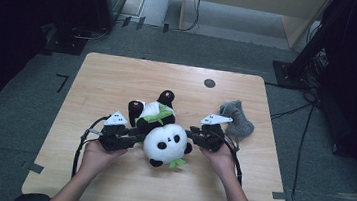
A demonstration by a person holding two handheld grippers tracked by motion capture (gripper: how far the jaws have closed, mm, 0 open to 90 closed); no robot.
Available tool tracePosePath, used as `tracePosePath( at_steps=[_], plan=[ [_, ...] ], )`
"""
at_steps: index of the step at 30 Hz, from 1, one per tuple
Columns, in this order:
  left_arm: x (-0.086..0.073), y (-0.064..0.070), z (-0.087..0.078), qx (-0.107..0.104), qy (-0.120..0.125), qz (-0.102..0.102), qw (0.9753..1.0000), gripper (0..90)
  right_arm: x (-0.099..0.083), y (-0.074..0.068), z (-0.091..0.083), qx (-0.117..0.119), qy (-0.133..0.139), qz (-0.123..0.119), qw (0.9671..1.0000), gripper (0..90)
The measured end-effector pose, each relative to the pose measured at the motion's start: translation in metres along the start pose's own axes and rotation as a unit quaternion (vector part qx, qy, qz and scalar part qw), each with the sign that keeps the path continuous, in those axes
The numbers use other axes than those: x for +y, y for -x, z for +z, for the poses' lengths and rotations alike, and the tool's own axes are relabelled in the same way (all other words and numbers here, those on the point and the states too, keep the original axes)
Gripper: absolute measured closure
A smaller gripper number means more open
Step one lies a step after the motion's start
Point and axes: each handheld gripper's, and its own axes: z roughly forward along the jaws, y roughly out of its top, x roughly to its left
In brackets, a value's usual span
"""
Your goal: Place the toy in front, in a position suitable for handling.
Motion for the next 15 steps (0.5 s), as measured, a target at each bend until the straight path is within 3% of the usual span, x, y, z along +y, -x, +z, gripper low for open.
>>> tracePosePath(
  at_steps=[5, 11, 15],
  plan=[
    [0.001, -0.009, 0.003, -0.004, 0.010, -0.005, 0.9999, 64.7, -0.001, -0.005, -0.002, 0.013, -0.012, -0.007, 0.9998, 73.3],
    [0.007, -0.021, 0.009, -0.011, 0.018, -0.014, 0.9997, 64.2, -0.004, -0.022, -0.004, 0.017, -0.029, -0.039, 0.9987, 73.6],
    [0.014, -0.028, 0.017, -0.016, 0.019, -0.017, 0.9996, 62.6, -0.010, -0.029, -0.006, 0.013, -0.020, -0.042, 0.9989, 73.5]
  ],
)
